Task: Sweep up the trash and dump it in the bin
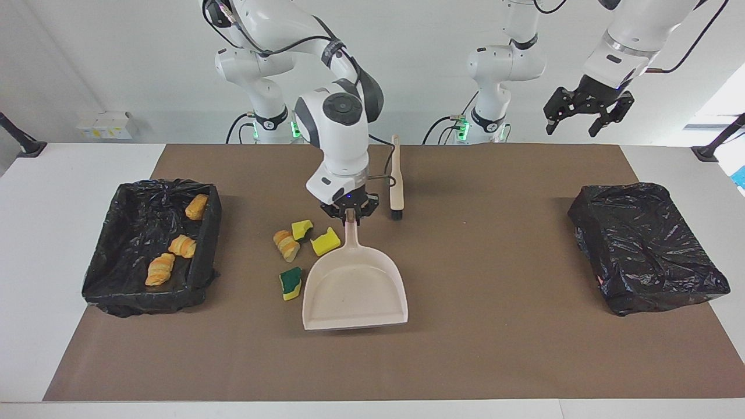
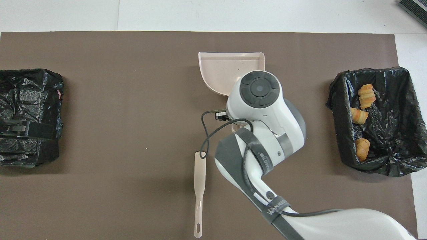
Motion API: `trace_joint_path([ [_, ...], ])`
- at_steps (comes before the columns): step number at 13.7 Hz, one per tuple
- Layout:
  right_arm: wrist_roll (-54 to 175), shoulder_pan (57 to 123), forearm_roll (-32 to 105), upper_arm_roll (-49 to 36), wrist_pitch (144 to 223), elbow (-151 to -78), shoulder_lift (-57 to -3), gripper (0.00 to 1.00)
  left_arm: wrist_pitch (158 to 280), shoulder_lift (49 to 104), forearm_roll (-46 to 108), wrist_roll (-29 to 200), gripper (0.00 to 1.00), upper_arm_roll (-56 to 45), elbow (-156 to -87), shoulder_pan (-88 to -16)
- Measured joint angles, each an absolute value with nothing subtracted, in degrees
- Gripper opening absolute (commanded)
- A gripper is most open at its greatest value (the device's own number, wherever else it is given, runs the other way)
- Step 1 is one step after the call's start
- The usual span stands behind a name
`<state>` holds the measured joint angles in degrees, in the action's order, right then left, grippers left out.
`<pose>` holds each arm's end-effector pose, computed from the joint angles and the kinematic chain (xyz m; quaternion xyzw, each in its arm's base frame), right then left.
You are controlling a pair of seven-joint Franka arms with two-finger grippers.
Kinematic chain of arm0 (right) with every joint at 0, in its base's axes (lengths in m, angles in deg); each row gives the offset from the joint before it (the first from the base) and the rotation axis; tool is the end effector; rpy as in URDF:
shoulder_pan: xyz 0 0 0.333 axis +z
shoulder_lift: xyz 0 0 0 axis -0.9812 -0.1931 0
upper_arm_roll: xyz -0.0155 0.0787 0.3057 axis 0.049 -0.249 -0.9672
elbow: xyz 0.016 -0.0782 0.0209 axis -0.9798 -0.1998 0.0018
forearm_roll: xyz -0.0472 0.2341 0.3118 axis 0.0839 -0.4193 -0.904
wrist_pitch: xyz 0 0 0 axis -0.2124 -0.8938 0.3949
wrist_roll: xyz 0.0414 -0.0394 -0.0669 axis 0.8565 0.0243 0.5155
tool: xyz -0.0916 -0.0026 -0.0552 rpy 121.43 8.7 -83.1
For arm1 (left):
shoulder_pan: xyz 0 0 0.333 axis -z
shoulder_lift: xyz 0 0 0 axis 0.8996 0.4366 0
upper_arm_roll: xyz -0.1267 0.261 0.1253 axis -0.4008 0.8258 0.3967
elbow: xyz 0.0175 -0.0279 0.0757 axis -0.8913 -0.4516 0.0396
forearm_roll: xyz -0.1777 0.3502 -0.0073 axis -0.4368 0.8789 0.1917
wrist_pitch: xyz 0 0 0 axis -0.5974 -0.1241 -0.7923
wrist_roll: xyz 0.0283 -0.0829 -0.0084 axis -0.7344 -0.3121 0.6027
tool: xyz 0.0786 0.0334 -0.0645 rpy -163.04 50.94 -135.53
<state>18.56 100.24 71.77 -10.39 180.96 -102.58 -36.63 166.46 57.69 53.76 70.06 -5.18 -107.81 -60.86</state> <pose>0.5759 0.3394 0.4135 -0.9999 0.0053 -0.0105 0.0051 0.4940 -0.0584 0.6553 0.9985 -0.0510 -0.0076 0.0167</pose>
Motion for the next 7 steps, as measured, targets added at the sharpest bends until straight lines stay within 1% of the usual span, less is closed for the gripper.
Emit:
trace_joint_path([
  [2,13.6,103.8,71.8,-10.3,181.3,-97.6,-42.0,0.0,166.5,57.7,53.8,70.1,1.0,-5.3,-107.8,-60.9],
  [4,10.9,105.8,71.9,-10.2,182.2,-94.6,-45.5,0.0,166.5,57.7,53.8,70.1,1.0,-5.3,-107.8,-60.8],
  [5,10.0,106.3,72.0,-10.2,182.7,-94.1,-46.6,0.02,166.5,57.7,53.8,70.1,1.0,-5.3,-107.8,-60.8],
  [6,9.3,106.7,72.1,-10.2,183.4,-93.8,-47.4,0.16,166.5,57.7,53.8,70.1,1.0,-5.3,-107.8,-60.9],
  [7,8.9,106.9,72.2,-10.1,183.7,-93.7,-47.9,0.55,166.6,57.7,53.8,70.0,1.0,-5.3,-107.8,-60.9],
])
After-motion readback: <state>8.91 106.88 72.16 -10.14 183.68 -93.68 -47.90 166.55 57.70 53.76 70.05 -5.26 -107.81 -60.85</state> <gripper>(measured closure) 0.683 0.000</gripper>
